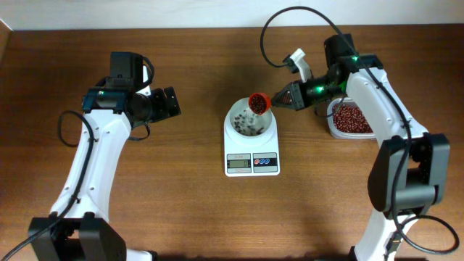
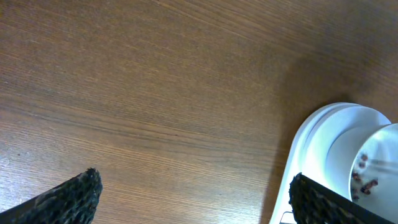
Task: Scoop item into bowl and weigh 50g on scale
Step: 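Tip the scoop with the right gripper to pour beans into the bowl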
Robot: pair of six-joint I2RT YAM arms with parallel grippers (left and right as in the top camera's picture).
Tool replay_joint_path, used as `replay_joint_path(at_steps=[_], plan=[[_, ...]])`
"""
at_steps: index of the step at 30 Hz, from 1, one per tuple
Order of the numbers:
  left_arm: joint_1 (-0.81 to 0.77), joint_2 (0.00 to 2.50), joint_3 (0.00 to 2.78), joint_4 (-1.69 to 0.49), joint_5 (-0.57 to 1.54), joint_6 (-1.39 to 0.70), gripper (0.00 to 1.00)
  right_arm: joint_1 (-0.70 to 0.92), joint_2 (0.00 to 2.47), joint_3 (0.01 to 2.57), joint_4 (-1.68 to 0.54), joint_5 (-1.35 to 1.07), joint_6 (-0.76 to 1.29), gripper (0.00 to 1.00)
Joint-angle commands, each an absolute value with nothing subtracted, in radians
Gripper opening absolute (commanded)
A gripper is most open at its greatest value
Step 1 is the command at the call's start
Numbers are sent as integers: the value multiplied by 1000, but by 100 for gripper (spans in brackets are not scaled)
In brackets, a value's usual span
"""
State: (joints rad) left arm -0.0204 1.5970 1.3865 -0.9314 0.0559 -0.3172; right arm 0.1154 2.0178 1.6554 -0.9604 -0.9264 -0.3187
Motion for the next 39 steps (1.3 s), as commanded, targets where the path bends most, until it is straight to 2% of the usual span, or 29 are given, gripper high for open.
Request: replay_joint_path(at_steps=[1, 22, 32, 39], plan=[[-23, 1606, 1391, -930, 64, -313, 99, 133, 1959, 1686, -971, -866, -334, 4], [-23, 1606, 1391, -929, 64, -313, 99, 301, 1917, 1688, -969, -451, -373, 4], [-23, 1606, 1391, -930, 64, -313, 99, 349, 1917, 1765, -1008, -428, -390, 4], [-23, 1606, 1391, -930, 64, -313, 99, 357, 1917, 1880, -1133, -371, -416, 4]])
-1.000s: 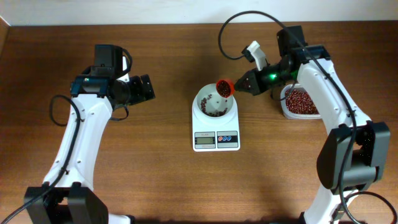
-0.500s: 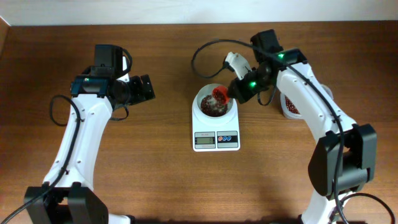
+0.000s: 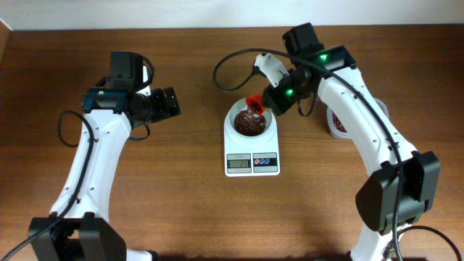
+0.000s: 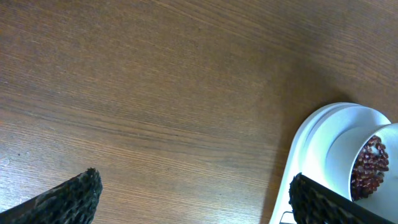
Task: Scoop item into bowl and weigh 50g on scale
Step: 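Tip the scoop with the right gripper to pour beans into the bowl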
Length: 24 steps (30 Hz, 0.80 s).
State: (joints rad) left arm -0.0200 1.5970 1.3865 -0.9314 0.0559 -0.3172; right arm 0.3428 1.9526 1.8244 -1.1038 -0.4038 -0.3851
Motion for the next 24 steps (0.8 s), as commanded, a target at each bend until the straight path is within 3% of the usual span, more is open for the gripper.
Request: replay_joint_path(at_steps=[1, 10, 24], plan=[[-23, 1606, 1391, -930, 64, -313, 99, 369, 1917, 1895, -1146, -345, -416, 4], [-23, 1606, 1391, -930, 64, -313, 99, 474, 1917, 1900, -1153, -90, -484, 4], [-23, 1606, 1391, -930, 64, -313, 99, 530, 1917, 1900, -1145, -52, -547, 4]])
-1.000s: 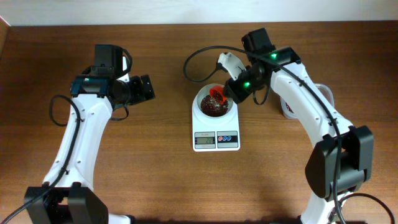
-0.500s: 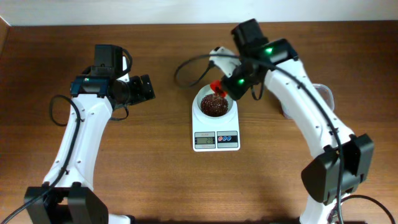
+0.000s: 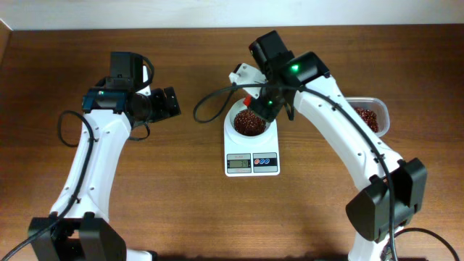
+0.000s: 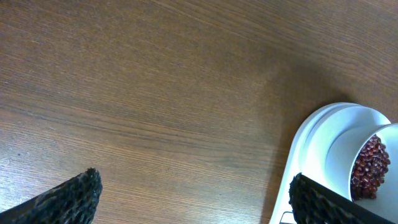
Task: Scoop item into bowl and weigh 50g on scale
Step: 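Tip the scoop with the right gripper to pour beans into the bowl, then carry the empty orange scoop right to the bean tub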
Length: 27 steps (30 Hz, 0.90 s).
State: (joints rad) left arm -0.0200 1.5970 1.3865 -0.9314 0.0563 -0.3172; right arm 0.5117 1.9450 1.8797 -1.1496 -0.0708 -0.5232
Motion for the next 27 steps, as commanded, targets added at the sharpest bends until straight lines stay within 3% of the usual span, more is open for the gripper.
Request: replay_joint_path(at_steps=[1, 8, 16, 22, 27], plan=[[-23, 1606, 1391, -929, 64, -313, 99, 533, 1917, 1900, -1145, -54, -547, 4], [-23, 1606, 1391, -929, 64, -313, 99, 542, 1917, 1900, -1145, -57, -547, 4], [-23, 1606, 1391, -930, 64, -313, 99, 455, 1908, 1900, -1150, -276, -508, 4], [-23, 1606, 1391, -930, 64, -313, 99, 288, 1870, 1935, -1149, -343, -353, 4], [-23, 1606, 1391, -930, 64, -313, 99, 113, 1871, 1949, -1256, -332, -346, 4]])
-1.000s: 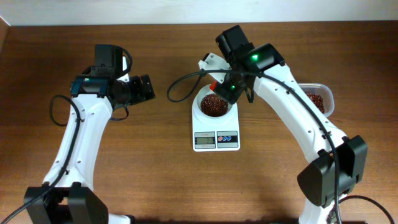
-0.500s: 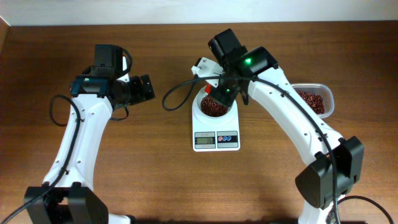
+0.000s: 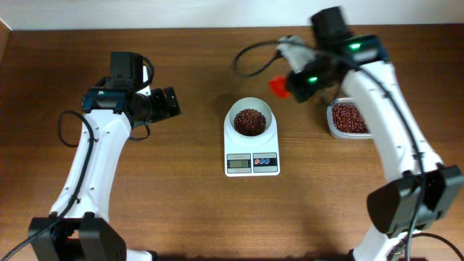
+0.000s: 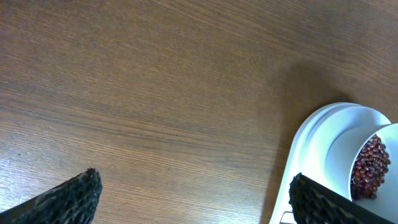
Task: Scoop item into bowl and weigh 50g on scale
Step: 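Carry the empty orange scoop right to the bean tub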
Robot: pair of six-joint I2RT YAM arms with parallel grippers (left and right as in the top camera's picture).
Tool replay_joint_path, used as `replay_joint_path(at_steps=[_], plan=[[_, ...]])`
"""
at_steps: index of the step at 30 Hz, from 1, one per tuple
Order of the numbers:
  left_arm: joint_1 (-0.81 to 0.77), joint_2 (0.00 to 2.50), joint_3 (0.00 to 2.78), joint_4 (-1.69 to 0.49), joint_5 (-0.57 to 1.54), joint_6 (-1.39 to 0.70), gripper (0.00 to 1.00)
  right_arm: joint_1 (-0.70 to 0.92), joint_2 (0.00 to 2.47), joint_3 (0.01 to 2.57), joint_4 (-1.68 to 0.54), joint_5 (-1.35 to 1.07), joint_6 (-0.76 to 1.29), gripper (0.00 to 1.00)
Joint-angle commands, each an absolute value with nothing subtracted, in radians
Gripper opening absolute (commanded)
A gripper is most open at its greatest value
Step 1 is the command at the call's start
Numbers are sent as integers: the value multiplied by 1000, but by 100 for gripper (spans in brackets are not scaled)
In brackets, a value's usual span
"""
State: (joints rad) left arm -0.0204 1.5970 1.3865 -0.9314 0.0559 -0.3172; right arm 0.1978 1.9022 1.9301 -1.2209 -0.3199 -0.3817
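A white bowl heaped with red beans stands on the white scale at the table's middle; the bowl also shows at the right edge of the left wrist view. My right gripper is shut on the red scoop, held above the table between the bowl and the bean tub. My left gripper hovers open over bare wood left of the scale, fingertips wide apart with nothing between them.
The clear tub of red beans sits at the right, under the right arm. A black cable loops above the bowl from the right wrist. The table's far edge runs along the top.
My right gripper has moved with the scoop from over the bowl's far rim to the right, toward the bean tub. The left arm has not moved.
The right gripper held a scoop full of beans at the bowl's right rim, the bowl holding few beans. Then the scoop was tipped over the bowl and the bowl was heaped. It stayed over the bowl's far side, and now sits back toward the tub.
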Motion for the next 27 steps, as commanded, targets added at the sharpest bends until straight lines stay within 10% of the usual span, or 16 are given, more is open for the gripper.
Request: replay_joint_path(at_steps=[1, 27], plan=[[-23, 1606, 1391, -930, 64, -313, 99, 86, 1871, 1949, -1267, -311, -346, 4], [-23, 1606, 1391, -929, 64, -313, 99, -274, 1872, 1934, -1323, -149, -190, 4]])
